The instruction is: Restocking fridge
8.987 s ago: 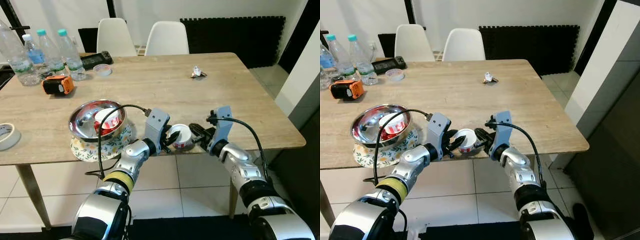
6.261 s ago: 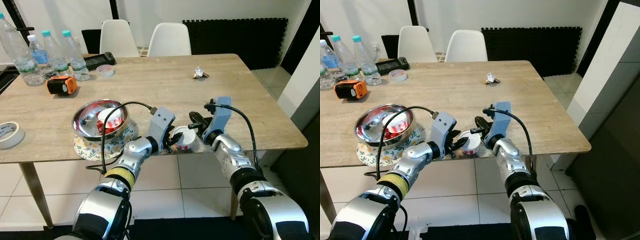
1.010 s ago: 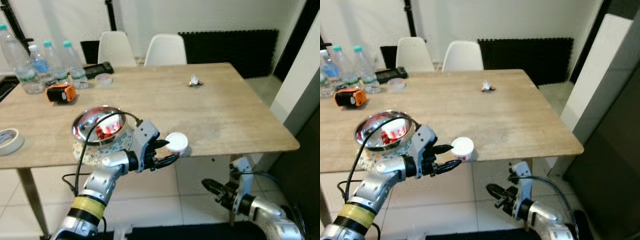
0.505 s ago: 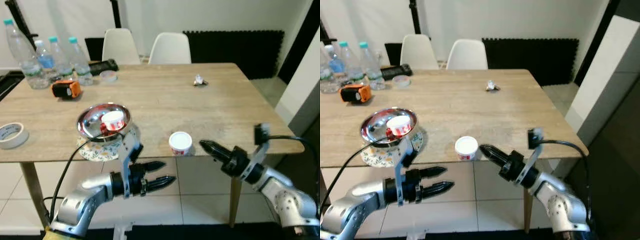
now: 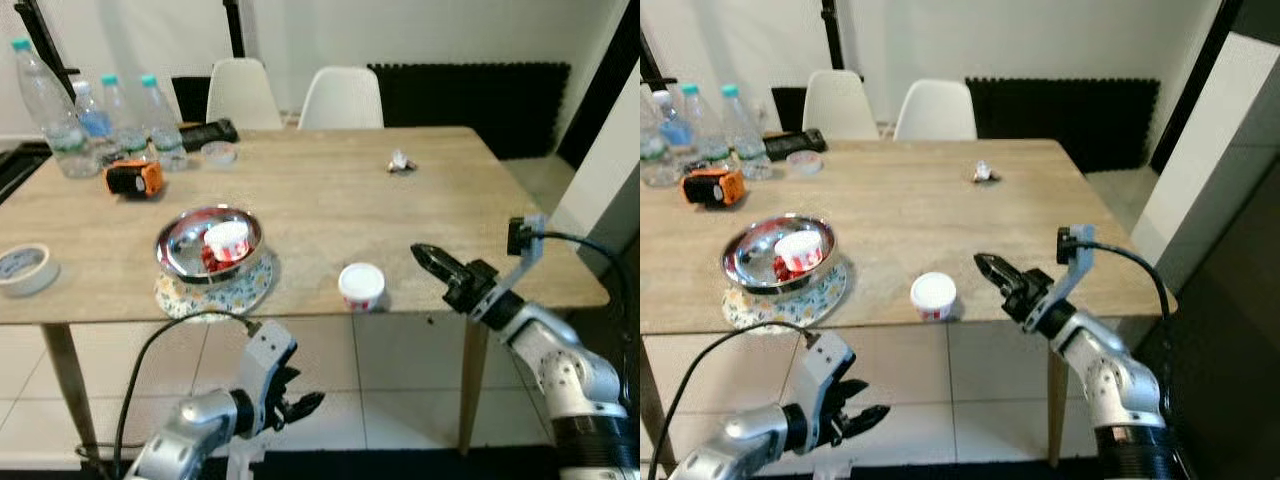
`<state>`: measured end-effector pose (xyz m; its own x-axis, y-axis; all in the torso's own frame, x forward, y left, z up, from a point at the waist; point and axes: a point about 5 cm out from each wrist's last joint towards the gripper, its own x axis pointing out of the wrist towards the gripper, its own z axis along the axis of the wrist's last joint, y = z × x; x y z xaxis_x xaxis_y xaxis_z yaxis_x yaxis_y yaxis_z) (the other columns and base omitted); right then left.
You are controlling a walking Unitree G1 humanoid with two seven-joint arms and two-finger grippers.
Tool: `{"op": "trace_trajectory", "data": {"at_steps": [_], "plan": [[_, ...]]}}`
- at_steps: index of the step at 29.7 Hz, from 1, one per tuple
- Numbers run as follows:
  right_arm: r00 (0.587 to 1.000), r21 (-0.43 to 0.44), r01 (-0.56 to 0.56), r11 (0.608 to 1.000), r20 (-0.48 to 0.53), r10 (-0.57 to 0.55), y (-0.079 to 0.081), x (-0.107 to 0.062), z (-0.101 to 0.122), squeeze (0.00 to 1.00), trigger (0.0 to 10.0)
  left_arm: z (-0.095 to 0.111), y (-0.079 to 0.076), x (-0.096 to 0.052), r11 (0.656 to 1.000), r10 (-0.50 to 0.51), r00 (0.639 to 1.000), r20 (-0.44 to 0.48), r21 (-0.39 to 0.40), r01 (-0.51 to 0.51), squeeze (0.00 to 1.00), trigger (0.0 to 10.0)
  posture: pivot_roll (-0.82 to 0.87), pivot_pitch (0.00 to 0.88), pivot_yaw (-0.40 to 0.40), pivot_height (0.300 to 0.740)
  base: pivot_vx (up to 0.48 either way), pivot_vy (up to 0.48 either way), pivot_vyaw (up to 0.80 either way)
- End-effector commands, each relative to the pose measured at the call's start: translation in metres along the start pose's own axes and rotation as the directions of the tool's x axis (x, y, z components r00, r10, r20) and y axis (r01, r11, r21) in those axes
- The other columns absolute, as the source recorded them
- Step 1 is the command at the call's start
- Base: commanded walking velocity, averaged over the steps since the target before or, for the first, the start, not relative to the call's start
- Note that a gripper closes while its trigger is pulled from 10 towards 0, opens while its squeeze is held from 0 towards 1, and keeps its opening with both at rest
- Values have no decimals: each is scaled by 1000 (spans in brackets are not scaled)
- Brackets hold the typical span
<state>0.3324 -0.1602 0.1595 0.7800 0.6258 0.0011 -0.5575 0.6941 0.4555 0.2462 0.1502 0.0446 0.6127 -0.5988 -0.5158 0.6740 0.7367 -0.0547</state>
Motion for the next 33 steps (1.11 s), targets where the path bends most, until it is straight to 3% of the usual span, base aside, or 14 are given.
{"op": "trace_trajectory", "data": {"at_steps": [1,2,5,7,8,16,17,18,19,23,24,25,26,33], "plan": [[994,-14,111,994,25,-111,-11,5,8,1000,10000,-23,-1,4,996,88,994,-65,20,-87,0,10000,-20,45,-11,740,0,0,0],[994,-14,111,994,25,-111,-11,5,8,1000,10000,-23,-1,4,996,88,994,-65,20,-87,0,10000,-20,45,-11,740,0,0,0],[972,-39,232,972,29,-231,-21,20,16,1000,10000,-36,4,7,974,224,973,-54,-16,-225,0,10000,-19,47,-11,740,0,0,0],[966,-50,259,964,28,-258,-23,23,17,1000,10000,-36,4,8,970,243,969,-46,-18,-244,0,10000,-19,47,-11,740,0,0,0],[955,-45,297,954,32,-296,-26,28,19,0,10000,-36,4,10,965,259,965,-34,-21,-260,0,10000,-19,47,-11,740,0,0,0],[945,-37,321,946,-59,-323,-25,40,7,0,10000,-36,4,16,960,279,960,-24,-27,-280,0,10000,-20,36,-16,740,0,0,0],[945,-22,312,950,-94,-312,-23,43,2,549,10000,-36,4,18,958,284,959,-19,-27,-284,0,10000,-20,36,-16,740,0,0,0],[945,-22,312,950,-94,-312,-23,43,2,549,10000,-36,4,18,958,284,959,-19,-27,-284,0,10000,-20,36,-16,740,0,0,0],[949,-3,293,956,-121,-291,-20,46,-3,1000,10000,-36,3,19,957,290,957,-12,-30,-290,0,10000,-22,35,-20,740,0,0,0],[954,7,259,966,-161,-254,-17,46,-9,1000,10000,-36,4,22,952,301,953,-8,-44,-302,0,10000,-21,42,-28,740,0,0,0],[954,5,247,969,-175,-242,-17,46,-11,859,10000,-37,4,23,951,306,952,-7,-46,-306,0,10000,-24,34,-25,740,0,0,0],[954,5,247,969,-175,-242,-17,46,-11,859,10000,-37,4,23,951,306,952,-7,-46,-306,0,10000,-24,34,-25,740,0,0,0],[953,-1,241,970,-187,-237,-17,46,-13,0,10000,-38,4,24,950,308,951,-7,-47,-308,0,10000,-26,44,-23,740,0,0,0],[940,-40,218,975,-262,-221,-18,43,-29,0,10000,-37,4,27,946,319,948,-2,-55,-318,0,10000,-28,38,-22,740,0,0,0]]}}
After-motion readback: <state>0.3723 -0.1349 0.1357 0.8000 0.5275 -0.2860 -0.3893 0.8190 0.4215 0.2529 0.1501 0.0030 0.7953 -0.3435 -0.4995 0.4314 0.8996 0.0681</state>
